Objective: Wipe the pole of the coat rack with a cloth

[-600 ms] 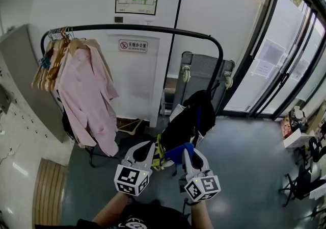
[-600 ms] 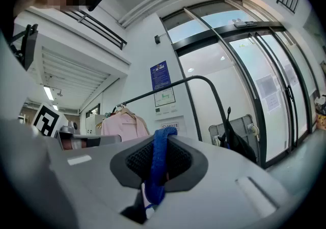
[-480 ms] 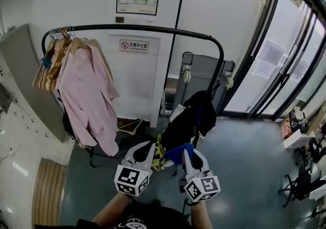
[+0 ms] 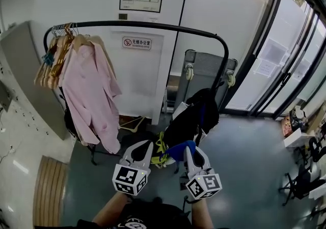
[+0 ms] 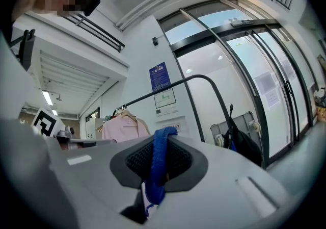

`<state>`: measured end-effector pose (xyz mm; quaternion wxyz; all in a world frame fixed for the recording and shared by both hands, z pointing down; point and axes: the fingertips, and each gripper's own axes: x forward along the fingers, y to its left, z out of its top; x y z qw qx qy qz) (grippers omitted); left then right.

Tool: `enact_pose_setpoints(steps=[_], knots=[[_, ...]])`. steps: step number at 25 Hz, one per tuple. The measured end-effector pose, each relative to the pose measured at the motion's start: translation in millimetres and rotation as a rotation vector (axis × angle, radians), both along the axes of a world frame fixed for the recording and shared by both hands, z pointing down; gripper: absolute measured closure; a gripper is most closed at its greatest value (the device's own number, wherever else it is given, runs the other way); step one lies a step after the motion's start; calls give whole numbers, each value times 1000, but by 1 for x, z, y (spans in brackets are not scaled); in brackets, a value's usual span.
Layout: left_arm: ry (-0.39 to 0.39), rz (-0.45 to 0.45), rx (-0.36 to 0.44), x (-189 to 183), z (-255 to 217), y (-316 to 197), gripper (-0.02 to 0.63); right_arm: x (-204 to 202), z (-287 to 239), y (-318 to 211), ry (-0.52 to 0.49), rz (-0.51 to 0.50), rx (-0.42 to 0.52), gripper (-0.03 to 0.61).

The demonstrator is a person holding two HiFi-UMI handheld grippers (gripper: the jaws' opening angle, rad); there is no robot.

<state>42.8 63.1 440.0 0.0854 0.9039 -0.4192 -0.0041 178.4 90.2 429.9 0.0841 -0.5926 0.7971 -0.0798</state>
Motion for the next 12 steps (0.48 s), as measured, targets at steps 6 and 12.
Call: enact_pose_setpoints(steps=[6,12], knots=[[6,27,4,-18,0,-5,611,-11,-10,-10,28,24,34,546],[-9,38,60,-30,-12,-28,611,-11,-33,-32,70,64,89,546]])
